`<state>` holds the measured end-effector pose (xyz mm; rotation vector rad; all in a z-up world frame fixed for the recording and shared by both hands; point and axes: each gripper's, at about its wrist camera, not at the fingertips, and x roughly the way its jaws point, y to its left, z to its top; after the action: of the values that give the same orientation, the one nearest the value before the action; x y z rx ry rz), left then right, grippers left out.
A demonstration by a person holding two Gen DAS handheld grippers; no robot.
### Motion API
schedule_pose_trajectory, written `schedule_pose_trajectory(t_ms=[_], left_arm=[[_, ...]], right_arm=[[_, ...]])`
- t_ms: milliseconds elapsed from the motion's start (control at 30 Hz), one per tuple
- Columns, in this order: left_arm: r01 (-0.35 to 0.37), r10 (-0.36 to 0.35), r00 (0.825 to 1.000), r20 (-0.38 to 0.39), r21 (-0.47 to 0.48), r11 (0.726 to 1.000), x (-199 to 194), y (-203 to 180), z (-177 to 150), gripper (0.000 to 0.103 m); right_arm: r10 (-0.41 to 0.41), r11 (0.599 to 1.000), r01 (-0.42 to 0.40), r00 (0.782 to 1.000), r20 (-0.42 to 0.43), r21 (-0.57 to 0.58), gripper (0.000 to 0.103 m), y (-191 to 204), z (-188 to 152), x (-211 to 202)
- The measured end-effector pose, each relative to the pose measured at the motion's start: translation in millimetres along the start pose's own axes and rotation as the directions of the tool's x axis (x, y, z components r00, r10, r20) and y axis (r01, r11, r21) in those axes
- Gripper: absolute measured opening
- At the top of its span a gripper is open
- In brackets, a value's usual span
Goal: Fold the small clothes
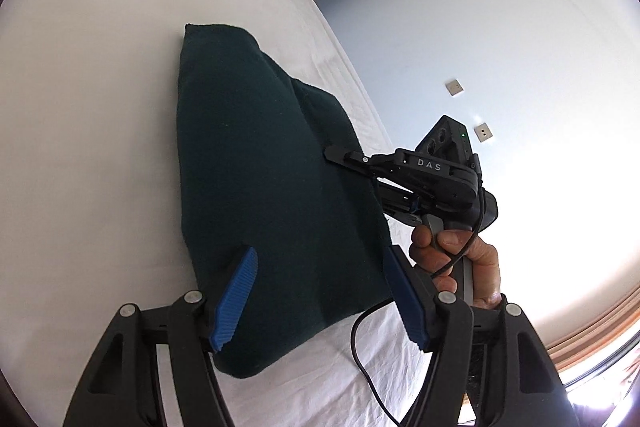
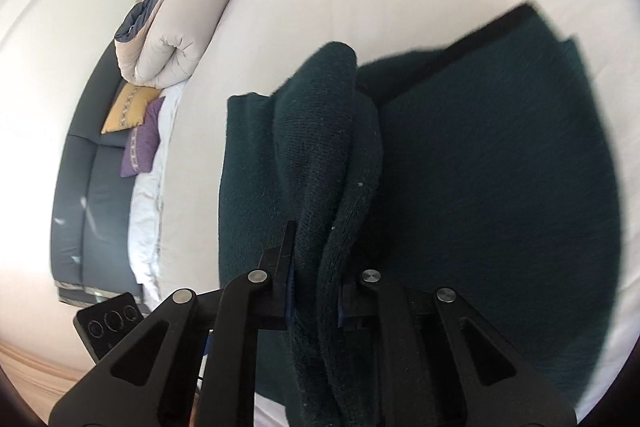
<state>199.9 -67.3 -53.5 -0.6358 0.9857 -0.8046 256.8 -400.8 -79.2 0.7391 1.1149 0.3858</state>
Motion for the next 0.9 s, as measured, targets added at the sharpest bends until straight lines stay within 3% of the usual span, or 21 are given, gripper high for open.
schedule_pose_trajectory(t_ms=[300, 433, 667, 767, 867, 900], left_arm=[[-0.013, 0.013, 1.000, -0.005, 0.096, 0.995, 5, -16, 4, 0.073], [-0.072, 0.077, 0.997, -0.031, 0.142, 0.987, 21, -20, 0, 0.073], [-0.129, 0.132, 0.991, 0.001, 0.217, 0.968, 29, -32, -3, 0.073], [-0.158, 0.163, 0.987, -0.002, 0.237, 0.959, 42, -33, -2, 0.073], [-0.149, 0.157, 0.988, -0.017, 0.211, 0.966, 47, -24, -4, 0.073], [-0.148, 0.155, 0.988, -0.020, 0.211, 0.966, 47, -22, -4, 0.073]], right_arm=[[-0.065, 0.997, 0.061, 0.992, 0.110, 0.040, 0.013, -60, 8, -68], [-0.019, 0.995, 0.006, 0.991, 0.135, 0.098, 0.012, -100, 4, -76], [-0.023, 0.998, 0.008, 0.974, 0.224, 0.066, 0.011, -111, -11, -116], [-0.045, 0.997, 0.030, 0.977, 0.209, 0.071, 0.008, -118, -17, -125], [0.029, 0.993, -0.050, 0.983, 0.183, 0.111, 0.010, -129, -22, -126], [0.101, 0.981, -0.127, 0.978, 0.180, 0.143, 0.011, -135, -24, -128]])
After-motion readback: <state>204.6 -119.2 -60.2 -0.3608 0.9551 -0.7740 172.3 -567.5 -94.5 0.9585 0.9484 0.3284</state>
